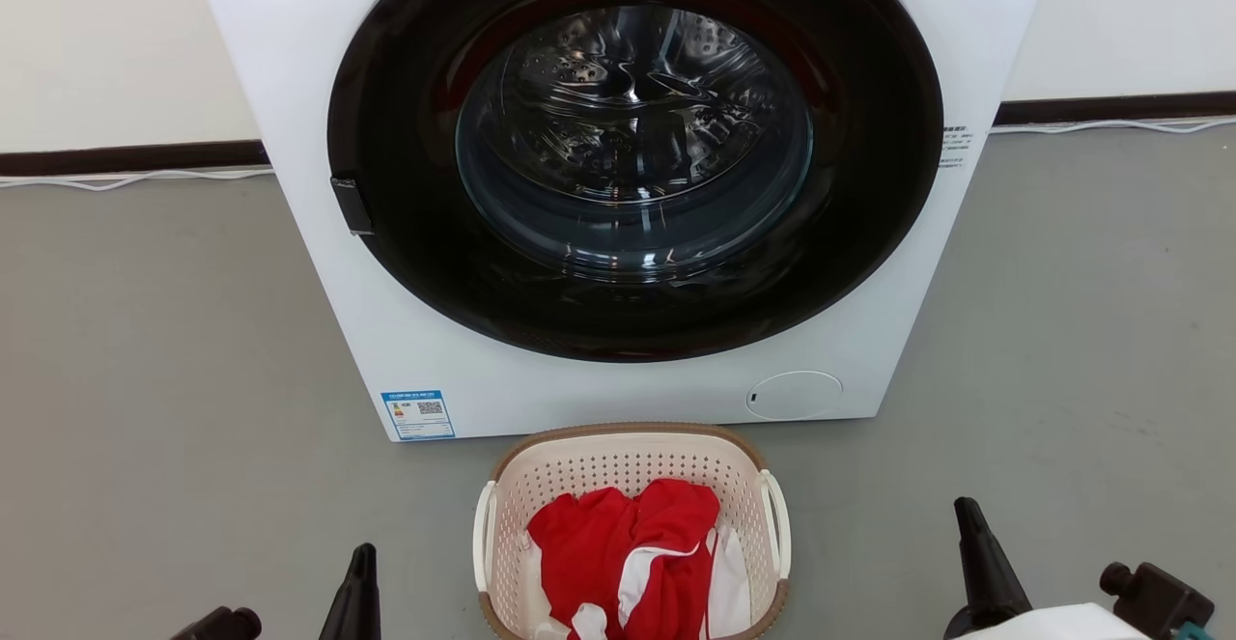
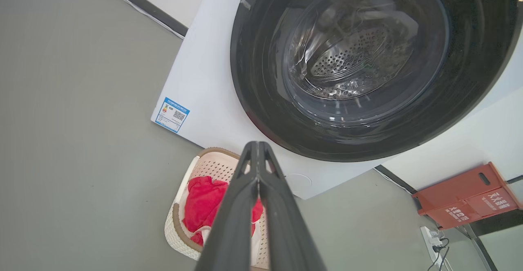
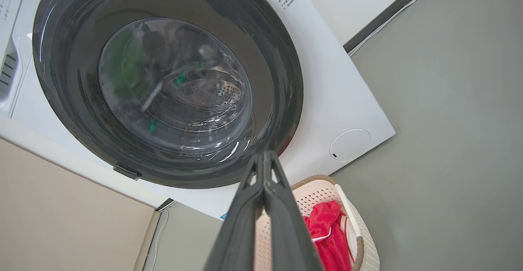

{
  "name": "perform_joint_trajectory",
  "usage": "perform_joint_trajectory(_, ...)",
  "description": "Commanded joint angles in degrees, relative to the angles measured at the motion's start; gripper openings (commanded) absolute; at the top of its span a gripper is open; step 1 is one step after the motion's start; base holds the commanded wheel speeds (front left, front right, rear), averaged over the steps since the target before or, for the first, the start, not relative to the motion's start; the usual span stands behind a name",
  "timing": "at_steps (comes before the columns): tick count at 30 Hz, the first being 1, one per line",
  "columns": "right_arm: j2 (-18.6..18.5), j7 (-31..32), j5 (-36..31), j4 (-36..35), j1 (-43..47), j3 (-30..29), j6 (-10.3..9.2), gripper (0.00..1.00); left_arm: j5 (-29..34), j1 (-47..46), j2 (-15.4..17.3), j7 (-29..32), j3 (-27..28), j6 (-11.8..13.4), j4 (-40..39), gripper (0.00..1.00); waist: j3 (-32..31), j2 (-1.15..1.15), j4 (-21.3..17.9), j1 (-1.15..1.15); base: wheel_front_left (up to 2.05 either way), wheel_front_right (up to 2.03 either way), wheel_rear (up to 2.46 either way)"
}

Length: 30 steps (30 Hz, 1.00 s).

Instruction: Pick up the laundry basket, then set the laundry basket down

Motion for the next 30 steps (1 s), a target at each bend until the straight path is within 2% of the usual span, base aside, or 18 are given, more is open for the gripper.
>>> perform_joint_trajectory(1,-0.79,0.35,1.77,-1.45,-3.21,-0.02,0.18,0.0,-1.77,-3.56,0.53,0.3,1.3,-0.79,-1.07,0.0,0.02,0.0,-0.01,-0.01,0.0,0.0,0.0)
perform_joint_trajectory(30,-0.98,5.14,21.25,-1.73,-5.59,-2.24,0.27,0.0,-22.09,-8.01,0.72,5.08,4.36,-4.8,2.07,0.0,0.48,0.0,-0.31,-0.01,0.0,0.0,0.0)
